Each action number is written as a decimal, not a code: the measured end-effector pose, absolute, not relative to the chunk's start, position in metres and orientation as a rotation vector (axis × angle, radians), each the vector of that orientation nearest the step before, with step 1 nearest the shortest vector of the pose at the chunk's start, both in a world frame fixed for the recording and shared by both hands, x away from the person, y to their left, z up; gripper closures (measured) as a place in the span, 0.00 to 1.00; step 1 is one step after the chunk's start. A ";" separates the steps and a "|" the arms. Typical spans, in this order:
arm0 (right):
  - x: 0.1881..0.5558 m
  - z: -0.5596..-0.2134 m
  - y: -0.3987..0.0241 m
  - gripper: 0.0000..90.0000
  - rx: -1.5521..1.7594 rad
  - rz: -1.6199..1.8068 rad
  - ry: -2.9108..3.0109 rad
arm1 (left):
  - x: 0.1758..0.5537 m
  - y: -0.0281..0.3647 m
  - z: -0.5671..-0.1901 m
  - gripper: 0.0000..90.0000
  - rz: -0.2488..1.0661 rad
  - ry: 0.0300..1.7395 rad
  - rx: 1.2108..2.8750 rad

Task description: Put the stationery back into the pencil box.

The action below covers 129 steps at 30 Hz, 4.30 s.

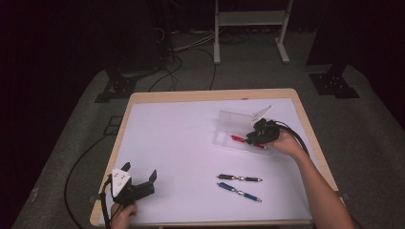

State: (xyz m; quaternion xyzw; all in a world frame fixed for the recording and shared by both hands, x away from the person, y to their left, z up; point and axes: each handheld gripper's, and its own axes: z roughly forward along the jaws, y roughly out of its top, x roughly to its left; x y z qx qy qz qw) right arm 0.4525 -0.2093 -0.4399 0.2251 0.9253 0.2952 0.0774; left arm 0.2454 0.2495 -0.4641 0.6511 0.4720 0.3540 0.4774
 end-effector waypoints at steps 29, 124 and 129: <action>0.383 -0.413 -0.209 0.50 0.505 1.113 2.767 | 0.245 0.250 -0.464 0.00 0.863 1.161 1.591; 0.330 -0.457 -0.176 0.87 0.375 1.030 2.882 | 0.245 0.250 -0.464 0.00 0.860 1.164 1.590; 0.331 -0.451 -0.181 0.87 0.379 1.053 2.864 | 0.245 0.250 -0.464 0.00 0.861 1.164 1.589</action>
